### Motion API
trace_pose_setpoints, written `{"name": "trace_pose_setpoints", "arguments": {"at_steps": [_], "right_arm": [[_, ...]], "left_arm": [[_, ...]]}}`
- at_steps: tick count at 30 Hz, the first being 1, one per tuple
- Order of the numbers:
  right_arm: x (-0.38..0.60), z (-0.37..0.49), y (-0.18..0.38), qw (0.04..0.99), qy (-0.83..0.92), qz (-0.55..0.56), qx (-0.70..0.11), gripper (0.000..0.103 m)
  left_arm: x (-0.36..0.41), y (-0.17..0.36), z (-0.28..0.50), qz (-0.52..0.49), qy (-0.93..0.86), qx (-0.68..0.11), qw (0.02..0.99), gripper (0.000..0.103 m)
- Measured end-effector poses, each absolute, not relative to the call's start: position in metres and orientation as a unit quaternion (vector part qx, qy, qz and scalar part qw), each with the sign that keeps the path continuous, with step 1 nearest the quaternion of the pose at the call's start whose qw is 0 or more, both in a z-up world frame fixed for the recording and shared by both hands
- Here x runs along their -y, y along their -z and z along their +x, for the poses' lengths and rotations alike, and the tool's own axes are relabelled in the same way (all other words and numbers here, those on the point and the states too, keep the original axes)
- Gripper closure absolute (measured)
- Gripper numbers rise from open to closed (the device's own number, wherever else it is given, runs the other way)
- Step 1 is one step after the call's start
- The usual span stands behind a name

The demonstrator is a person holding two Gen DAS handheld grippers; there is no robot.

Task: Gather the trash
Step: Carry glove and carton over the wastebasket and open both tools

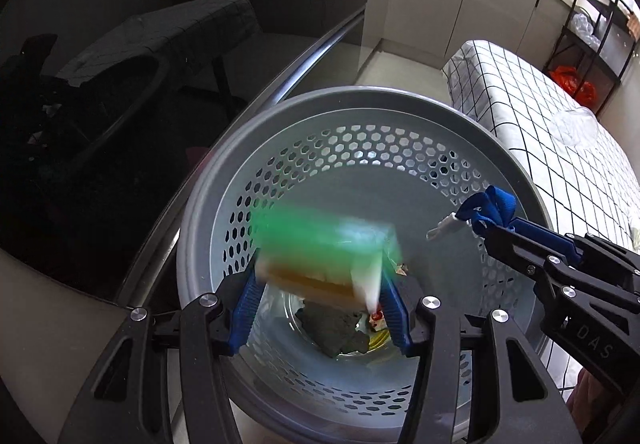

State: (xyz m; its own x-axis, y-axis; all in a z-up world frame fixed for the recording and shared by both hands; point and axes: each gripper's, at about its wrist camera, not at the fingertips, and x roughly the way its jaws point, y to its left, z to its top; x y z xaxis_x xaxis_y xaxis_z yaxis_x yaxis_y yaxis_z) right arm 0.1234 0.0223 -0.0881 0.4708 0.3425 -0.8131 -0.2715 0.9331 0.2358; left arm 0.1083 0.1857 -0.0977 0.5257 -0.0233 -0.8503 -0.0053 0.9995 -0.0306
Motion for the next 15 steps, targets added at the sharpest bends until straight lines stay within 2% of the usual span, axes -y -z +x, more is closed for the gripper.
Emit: {"name": "trace_pose_setpoints", "arguments": {"at_steps": [2, 4, 6, 7, 15], "right_arm": [[-0.021, 0.121, 0.088, 0.858, -0.178, 0.037, -0.481, 0.076], [-0.016, 0.118, 0.087, 0.859, -0.177, 0.036, -0.479, 0.069], [-0.013, 0.119, 0.087, 0.861, -0.176, 0.039, -0.475, 0.064], [-0.012, 0.118, 0.086, 0.862, -0.176, 0.040, -0.474, 0.061], [-0.006, 0.115, 0.082, 0.866, -0.173, 0.044, -0.468, 0.060]], "left_arm": [[-0.186, 0.097, 0.108, -0.016, 0.004, -0.486, 0.874, 0.051], [-0.186, 0.096, 0.109, -0.016, 0.003, -0.485, 0.874, 0.048], [-0.185, 0.096, 0.109, -0.018, 0.001, -0.485, 0.874, 0.038], [-0.186, 0.096, 0.109, -0.019, 0.001, -0.485, 0.874, 0.037], [-0.185, 0.092, 0.107, -0.019, -0.001, -0.485, 0.874, 0.036]]}}
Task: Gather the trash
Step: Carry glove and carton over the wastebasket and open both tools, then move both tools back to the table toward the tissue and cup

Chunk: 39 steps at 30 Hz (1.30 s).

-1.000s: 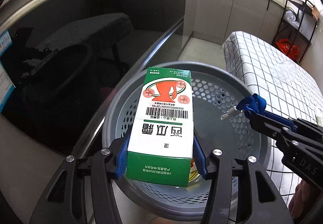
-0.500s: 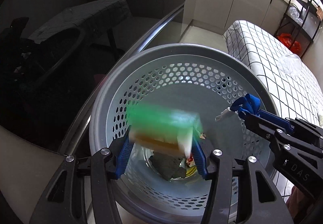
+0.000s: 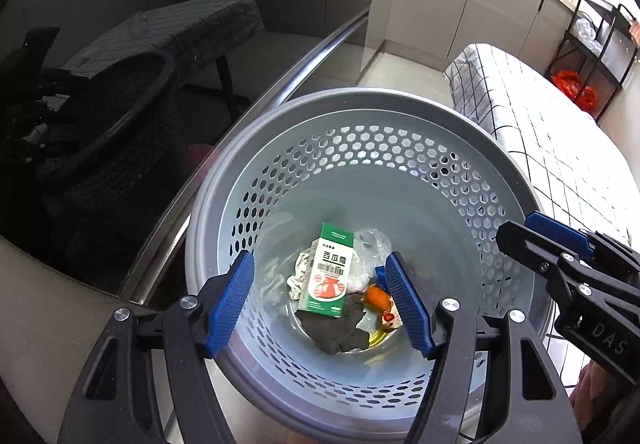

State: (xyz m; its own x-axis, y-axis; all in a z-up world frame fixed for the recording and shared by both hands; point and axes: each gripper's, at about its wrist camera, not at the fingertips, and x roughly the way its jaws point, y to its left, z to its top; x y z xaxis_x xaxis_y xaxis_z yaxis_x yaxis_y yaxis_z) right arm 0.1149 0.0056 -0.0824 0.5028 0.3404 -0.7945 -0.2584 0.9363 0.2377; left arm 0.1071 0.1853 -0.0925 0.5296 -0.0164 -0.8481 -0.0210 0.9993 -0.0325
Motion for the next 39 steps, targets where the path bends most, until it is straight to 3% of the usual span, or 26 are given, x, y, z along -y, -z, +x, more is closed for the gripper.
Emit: {"name": "trace_pose_setpoints", "arguments": {"at_steps": [14, 20, 27, 39], "right_arm": [[0.031, 0.085, 0.061, 0.882, -0.157, 0.057, -0.441, 0.060], [0.067, 0.055, 0.045, 0.900, -0.123, 0.052, -0.415, 0.052], [0.139, 0.021, 0.028, 0.918, -0.052, 0.048, -0.389, 0.042], [0.311, -0.012, 0.029, 0.908, 0.120, 0.100, -0.390, 0.039]], "left_arm": [[-0.164, 0.056, 0.081, -0.010, 0.007, -0.450, 0.893, 0.033], [-0.132, 0.036, 0.069, 0.002, 0.034, -0.429, 0.903, 0.032], [-0.079, 0.012, 0.068, 0.014, 0.084, -0.404, 0.911, 0.023], [0.037, 0.002, 0.095, 0.019, 0.154, -0.390, 0.908, 0.018]]}}
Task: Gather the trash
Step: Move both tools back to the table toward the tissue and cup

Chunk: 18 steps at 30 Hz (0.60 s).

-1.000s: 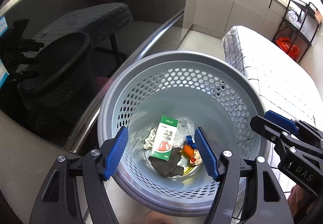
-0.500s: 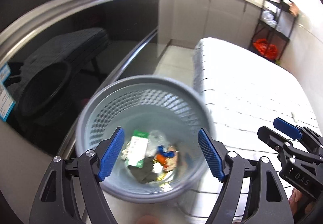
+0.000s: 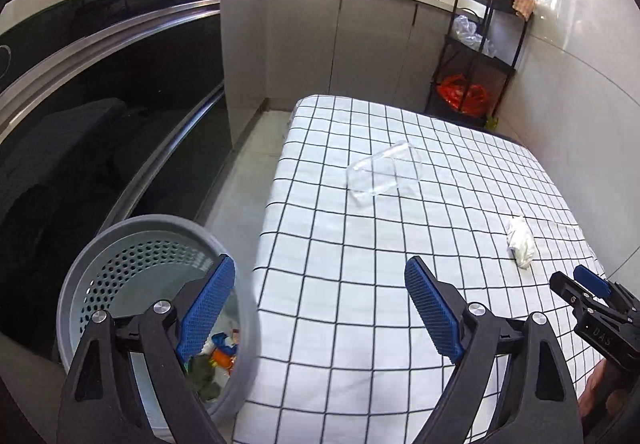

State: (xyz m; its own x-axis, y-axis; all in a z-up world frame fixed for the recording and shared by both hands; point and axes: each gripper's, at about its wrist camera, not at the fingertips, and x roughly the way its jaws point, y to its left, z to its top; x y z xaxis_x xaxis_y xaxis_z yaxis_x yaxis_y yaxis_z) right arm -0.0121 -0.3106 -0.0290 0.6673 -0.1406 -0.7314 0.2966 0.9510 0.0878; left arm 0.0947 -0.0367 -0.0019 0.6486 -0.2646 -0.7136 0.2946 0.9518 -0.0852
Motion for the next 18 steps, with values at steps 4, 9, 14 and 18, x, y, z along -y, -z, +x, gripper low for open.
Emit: {"name": "trace_pose_setpoints", "arguments": {"at_steps": [4, 9, 14, 18], "right_arm": [[0.356, -0.007, 0.028, 0.902, 0.159, 0.119, -0.384, 0.037], [0.399, 0.010, 0.034, 0.894, 0.188, 0.154, -0.377, 0.035], [0.419, 0.027, 0.060, 0.882, 0.184, 0.176, -0.396, 0.035], [0.425, 0.042, 0.078, 0.869, 0.178, 0.193, -0.420, 0.035]], "left_arm": [[0.076, -0.001, 0.112, 0.019, 0.163, -0.381, 0.910, 0.018], [0.118, 0.002, 0.132, 0.032, 0.175, -0.372, 0.911, 0.017], [0.147, 0.017, 0.148, 0.048, 0.182, -0.376, 0.907, 0.016], [0.155, 0.033, 0.156, 0.061, 0.179, -0.384, 0.904, 0.016]]}}
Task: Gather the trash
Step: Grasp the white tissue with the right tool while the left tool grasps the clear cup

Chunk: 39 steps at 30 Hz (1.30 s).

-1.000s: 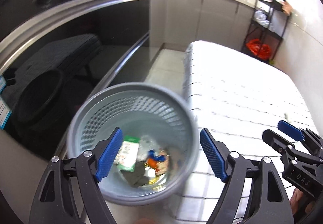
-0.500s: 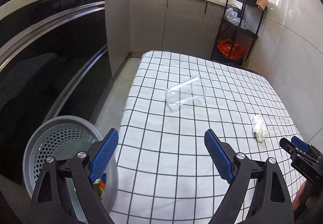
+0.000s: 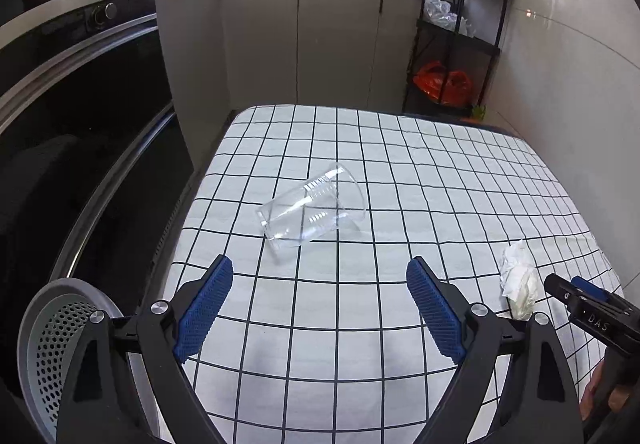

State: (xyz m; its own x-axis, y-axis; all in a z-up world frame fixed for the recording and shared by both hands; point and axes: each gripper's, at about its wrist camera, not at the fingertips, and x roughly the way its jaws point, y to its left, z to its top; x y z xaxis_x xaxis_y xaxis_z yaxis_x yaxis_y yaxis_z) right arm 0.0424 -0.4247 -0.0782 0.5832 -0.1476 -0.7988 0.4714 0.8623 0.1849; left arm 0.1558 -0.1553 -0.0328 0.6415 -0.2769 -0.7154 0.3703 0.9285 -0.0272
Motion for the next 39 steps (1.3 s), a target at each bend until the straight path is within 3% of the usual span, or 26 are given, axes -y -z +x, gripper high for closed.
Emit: {"name": "trace_pose_setpoints", "arguments": {"at_steps": [15, 20, 22, 24, 39], "right_arm": [[0.414, 0.076, 0.117, 0.852, 0.199, 0.162, -0.456, 0.036], [0.407, 0.082, 0.119, 0.853, 0.187, 0.148, -0.464, 0.060], [0.402, 0.084, 0.119, 0.856, 0.174, 0.146, -0.465, 0.078], [0.401, 0.084, 0.116, 0.858, 0.163, 0.149, -0.463, 0.085], [0.403, 0.080, 0.086, 0.877, 0.094, 0.224, -0.416, 0.085]], "left_arm": [[0.149, 0.061, 0.175, 0.075, 0.167, -0.413, 0.892, 0.016], [0.144, 0.064, 0.180, 0.071, 0.166, -0.419, 0.890, 0.016], [0.143, 0.065, 0.182, 0.071, 0.170, -0.423, 0.887, 0.016], [0.143, 0.067, 0.183, 0.069, 0.177, -0.429, 0.883, 0.015], [0.125, 0.064, 0.186, 0.097, 0.161, -0.422, 0.887, 0.013]]}}
